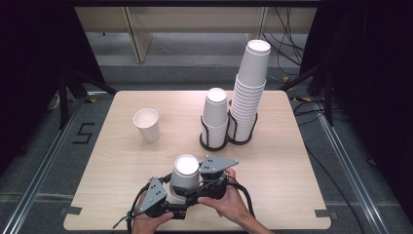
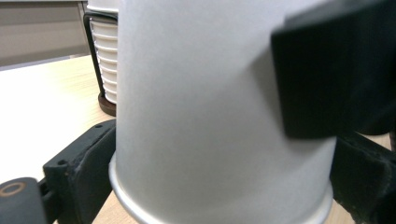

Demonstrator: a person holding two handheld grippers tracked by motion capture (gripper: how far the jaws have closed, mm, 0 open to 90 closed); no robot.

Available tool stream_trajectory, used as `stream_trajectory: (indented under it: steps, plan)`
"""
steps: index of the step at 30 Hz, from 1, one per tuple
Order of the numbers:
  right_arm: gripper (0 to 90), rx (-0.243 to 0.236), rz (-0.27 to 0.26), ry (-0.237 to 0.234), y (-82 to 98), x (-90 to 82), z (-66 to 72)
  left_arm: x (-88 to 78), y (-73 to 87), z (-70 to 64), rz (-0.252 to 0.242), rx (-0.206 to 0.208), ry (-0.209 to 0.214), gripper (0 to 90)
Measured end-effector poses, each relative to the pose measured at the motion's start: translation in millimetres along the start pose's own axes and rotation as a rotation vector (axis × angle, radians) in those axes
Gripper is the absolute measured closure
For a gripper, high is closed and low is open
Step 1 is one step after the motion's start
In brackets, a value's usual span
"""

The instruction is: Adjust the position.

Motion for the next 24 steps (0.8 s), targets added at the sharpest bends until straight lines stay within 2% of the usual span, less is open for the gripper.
stream_trajectory:
  steps: [2, 3, 5, 6, 7, 8, 9, 11, 14, 21, 24]
  plan:
    - [12.7, 0.004, 0.017, 0.004, -1.5, -2.6, 1.0, -0.3, -0.3, -0.4, 0.008, 0.014, 0.005, 5.6]
    - [13.2, 0.008, 0.023, -0.009, -2.7, -3.6, 1.6, -0.2, 0.2, -0.5, 0.014, 0.021, 0.009, 5.7]
    - [13.5, 0.014, 0.039, 0.002, -3.9, -6.9, 2.0, 1.0, 1.9, -1.0, 0.015, 0.028, 0.016, 5.8]
    - [13.9, 0.001, 0.037, -0.007, -6.0, -7.9, 1.8, 0.2, 3.1, -0.8, 0.032, 0.032, 0.014, 5.9]
    - [14.6, 0.014, 0.033, -0.010, -7.7, -9.6, 2.8, 0.4, 3.6, -0.4, 0.033, 0.034, 0.016, 5.9]
    - [15.1, -0.003, 0.029, -0.010, -9.9, -10.9, 1.9, 0.5, 4.1, -0.1, 0.037, 0.033, 0.015, 6.0]
    - [15.3, 0.000, 0.036, -0.006, -10.8, -12.7, 2.3, 1.6, 4.8, 0.1, 0.036, 0.032, 0.020, 6.0]
    - [15.4, -0.021, 0.008, -0.004, -16.4, -15.6, 0.9, 1.1, 6.2, -0.1, 0.058, 0.049, 0.021, 6.0]
    - [15.6, -0.003, 0.024, -0.001, -19.3, -21.5, 0.8, 1.5, 8.4, -1.7, 0.089, 0.070, 0.031, 6.1]
    - [24.6, -0.010, 0.018, -0.025, -25.6, -28.8, -0.5, 3.3, 8.2, -3.3, 0.077, 0.082, 0.044, 5.7]
    - [25.3, 0.020, 0.019, -0.027, -26.3, -29.9, -1.6, 2.5, 7.3, -3.0, 0.066, 0.068, 0.046, 4.0]
Point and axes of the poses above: each handheld gripper's, and its own axes: x roughly forward along the jaws, y roughly out of its underside, z roughly to its left, the point moved 6 cm from there along x, roughly forward along the jaws, and after that the axes turned 11 degrees about x, right-handed, at the moved point
